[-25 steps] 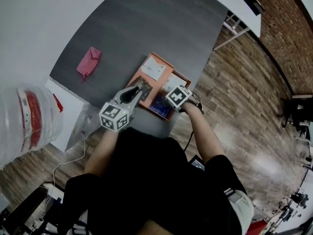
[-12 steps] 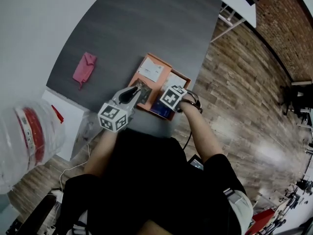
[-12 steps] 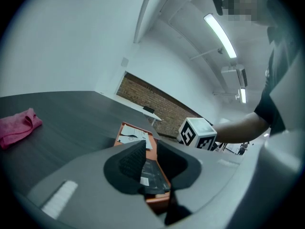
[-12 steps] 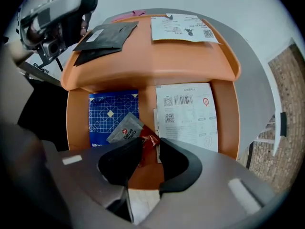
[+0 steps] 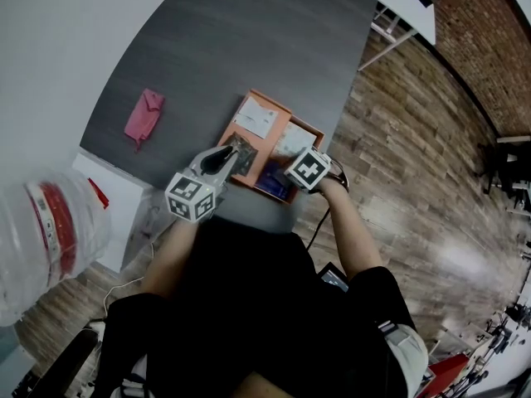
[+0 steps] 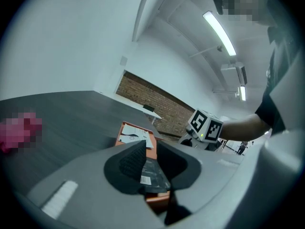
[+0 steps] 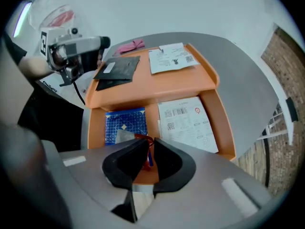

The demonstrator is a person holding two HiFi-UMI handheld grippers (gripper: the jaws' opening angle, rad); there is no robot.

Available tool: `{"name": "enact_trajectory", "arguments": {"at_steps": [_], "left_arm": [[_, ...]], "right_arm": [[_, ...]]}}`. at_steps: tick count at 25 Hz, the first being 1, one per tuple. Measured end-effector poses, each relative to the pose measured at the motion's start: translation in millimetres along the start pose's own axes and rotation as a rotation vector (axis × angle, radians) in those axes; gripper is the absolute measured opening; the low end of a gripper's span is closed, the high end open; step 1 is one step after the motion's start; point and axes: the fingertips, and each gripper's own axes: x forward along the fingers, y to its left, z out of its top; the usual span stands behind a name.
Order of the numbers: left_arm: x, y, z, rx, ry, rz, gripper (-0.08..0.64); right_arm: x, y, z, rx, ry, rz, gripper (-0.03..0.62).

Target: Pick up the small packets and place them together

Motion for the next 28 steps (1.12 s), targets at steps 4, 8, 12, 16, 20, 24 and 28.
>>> {"name": "enact_trajectory", "arguments": {"at_steps": [4,8,12,16,20,24,28], "left_arm": [[2,0,4,0.008,-0.008,0.012,0.066],[7,-3,10,0.025,-0.018,0.011,0.066],[10,-8,16,0.039,-0.030,0.013,0.066],[6,-8,18,0.039,-0.041,0.035,0.066],[-5,-2,15,0.029,-0.050,0.078,0.066],[-20,4,15,0.017,-0.068,0.125,0.066],[-41,15,13,-0.001,-0.090,0.183,0.066]], "right_arm": [[-28,-14,19,-0.017,-0.127,-0.062,0.043],[-52,-21,32,-0.018,-0.184,-0.098,0.041],[-69,-24,44,-0.036,-0.233,-0.127,0.038],[-79,-20,59,-0.064,-0.276,-0.113,0.037],[-88,-13,82,-0.104,-0.325,-0.095,0.037],[-91,-4,108,-0.151,-0.358,-0.070,0.037],[-85,7,132,-0.187,-0.365,-0.047,0.037]]}}
